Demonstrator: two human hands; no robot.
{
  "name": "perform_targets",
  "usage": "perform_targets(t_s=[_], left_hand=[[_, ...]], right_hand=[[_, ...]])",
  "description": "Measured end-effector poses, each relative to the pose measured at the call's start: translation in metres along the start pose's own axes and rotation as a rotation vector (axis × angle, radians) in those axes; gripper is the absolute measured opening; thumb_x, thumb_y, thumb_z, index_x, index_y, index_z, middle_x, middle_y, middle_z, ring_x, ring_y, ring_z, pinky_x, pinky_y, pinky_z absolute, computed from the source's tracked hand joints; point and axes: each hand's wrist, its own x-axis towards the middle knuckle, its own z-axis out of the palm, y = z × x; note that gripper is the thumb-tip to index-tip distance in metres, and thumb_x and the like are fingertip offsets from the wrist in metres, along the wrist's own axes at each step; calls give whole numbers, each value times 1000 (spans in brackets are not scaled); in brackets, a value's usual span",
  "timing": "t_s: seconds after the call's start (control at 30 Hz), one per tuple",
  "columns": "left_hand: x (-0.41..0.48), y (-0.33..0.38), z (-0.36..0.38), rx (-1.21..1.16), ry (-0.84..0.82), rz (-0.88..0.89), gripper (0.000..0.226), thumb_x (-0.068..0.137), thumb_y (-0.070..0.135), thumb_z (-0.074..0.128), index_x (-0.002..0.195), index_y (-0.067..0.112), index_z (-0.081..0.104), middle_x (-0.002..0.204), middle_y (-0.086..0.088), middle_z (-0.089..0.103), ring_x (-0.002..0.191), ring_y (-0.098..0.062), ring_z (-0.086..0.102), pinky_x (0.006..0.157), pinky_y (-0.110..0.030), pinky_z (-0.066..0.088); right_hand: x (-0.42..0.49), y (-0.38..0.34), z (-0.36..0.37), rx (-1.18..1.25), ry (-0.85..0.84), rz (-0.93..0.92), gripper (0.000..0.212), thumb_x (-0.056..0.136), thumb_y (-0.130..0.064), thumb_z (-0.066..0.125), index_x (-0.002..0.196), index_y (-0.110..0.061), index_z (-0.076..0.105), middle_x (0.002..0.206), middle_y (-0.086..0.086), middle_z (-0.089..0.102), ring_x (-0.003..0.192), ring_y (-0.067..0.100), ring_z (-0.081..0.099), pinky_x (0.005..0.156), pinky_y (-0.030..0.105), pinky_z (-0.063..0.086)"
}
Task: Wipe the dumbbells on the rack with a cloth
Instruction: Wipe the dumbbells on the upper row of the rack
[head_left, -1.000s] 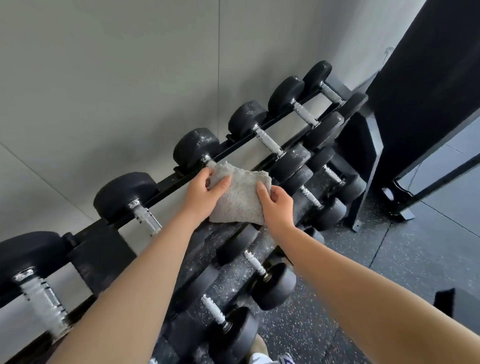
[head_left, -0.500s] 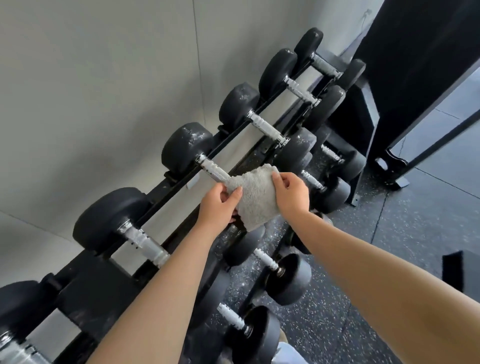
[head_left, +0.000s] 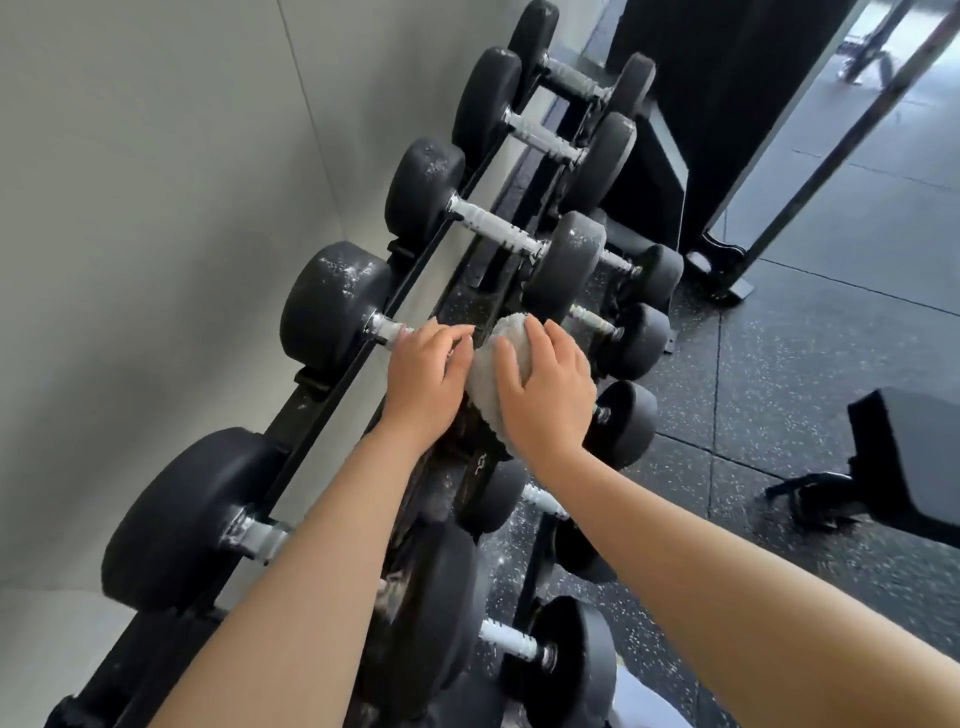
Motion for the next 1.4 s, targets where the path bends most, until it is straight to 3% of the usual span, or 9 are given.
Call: perform_targets(t_s=[0.1,0.23,0.43,0.53,0.7,0.93,1.03,1.13,1.4], left_hand=[[19,-16,-1,412,-167,64,51,104,40,19,116,20,64,126,1,60,132,-19,38,118,-38,5],[40,-23,-13,713,-218,99,61,101,49,18,97,20,71,105,-4,68,108,-27,53,103,-42,27],[27,-37,1,597,32,188,56,98,50,28,79,16,69,86,-5,66,92,-30,53,100,-42,23],[23,-40,3,559,1,176,52,98,54,30,91,18,67,98,-6,60,105,-30,50,112,-43,13],[17,-38,1,519,-45,154,48,98,55,28,103,20,61,115,-7,53,123,-27,38,115,-38,-8],[16,-32,2,519,-103,68,51,98,56,21,110,21,56,126,-8,45,134,-27,23,116,-41,-14],[17,-25,2,575,-135,7,50,98,56,20,111,22,54,128,-8,44,136,-26,21,117,-41,-13],[17,-19,6,613,-124,-57,51,98,56,21,109,22,57,129,-9,46,137,-27,21,118,-41,-13],[14,-18,11,562,-42,-66,47,99,52,24,105,22,59,125,-8,46,136,-25,18,116,-42,-13]], right_hand=[[-3,-1,4,-46,24,0,65,88,-65,52,144,-35,44,154,-5,36,145,19,26,116,42,20],[-5,-2,9,-65,39,-6,70,82,-67,59,144,-39,43,156,-6,33,147,21,21,115,46,28],[9,-4,0,-2,-71,2,39,93,-46,53,132,-42,54,146,-16,43,142,20,30,101,36,35],[20,-5,-6,-2,-131,-13,33,94,-42,50,125,-42,61,139,-16,51,133,22,42,101,37,40],[31,-6,-15,15,-235,-8,26,94,-38,49,112,-40,67,123,-17,61,107,14,55,75,30,37],[45,-6,-21,41,-355,3,23,95,-38,47,93,-25,65,97,-6,65,94,20,60,72,31,43],[41,-8,-15,-38,-293,15,32,97,-49,40,119,-36,59,133,-4,53,127,26,46,96,43,42],[18,-16,-6,-147,-210,117,51,92,-61,44,139,-41,42,158,-2,26,147,31,18,114,55,23],[10,-2,4,23,-87,-33,34,95,-47,52,124,-31,60,139,-9,52,139,29,32,109,41,34]])
